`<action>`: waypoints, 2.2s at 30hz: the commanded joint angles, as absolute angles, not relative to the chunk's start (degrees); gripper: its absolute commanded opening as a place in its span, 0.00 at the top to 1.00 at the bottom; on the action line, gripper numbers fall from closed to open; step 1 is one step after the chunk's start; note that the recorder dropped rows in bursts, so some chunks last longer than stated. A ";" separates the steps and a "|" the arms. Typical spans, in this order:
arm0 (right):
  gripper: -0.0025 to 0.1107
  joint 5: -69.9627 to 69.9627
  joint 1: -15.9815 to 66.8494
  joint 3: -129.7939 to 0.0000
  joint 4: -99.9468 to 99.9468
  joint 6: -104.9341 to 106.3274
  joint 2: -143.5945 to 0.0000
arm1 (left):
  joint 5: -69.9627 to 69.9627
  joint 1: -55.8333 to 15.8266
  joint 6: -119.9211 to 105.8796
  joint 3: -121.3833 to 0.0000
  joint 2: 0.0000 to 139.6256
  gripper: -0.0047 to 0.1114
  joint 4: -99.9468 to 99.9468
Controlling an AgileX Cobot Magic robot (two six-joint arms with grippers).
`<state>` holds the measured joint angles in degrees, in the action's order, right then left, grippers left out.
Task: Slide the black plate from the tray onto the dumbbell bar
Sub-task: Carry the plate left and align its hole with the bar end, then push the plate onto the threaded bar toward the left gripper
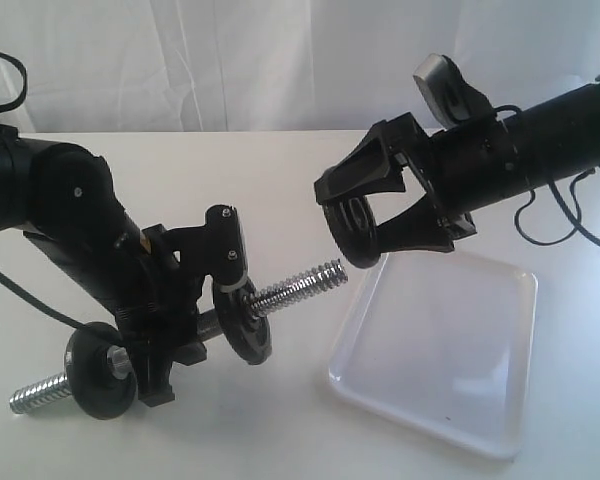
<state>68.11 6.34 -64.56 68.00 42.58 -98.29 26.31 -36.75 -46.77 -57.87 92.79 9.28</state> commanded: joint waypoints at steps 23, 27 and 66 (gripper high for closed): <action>0.98 69.96 6.44 -62.60 70.88 43.68 -101.77 | 23.53 -36.73 -41.76 -59.31 89.36 0.96 7.17; 0.98 69.96 7.69 -62.60 71.21 43.83 -102.57 | 23.53 -36.73 -41.76 -59.31 89.36 0.96 7.17; 0.98 69.96 9.32 -62.60 73.72 44.78 -106.39 | 21.31 -36.73 -37.93 -59.31 89.28 0.96 8.42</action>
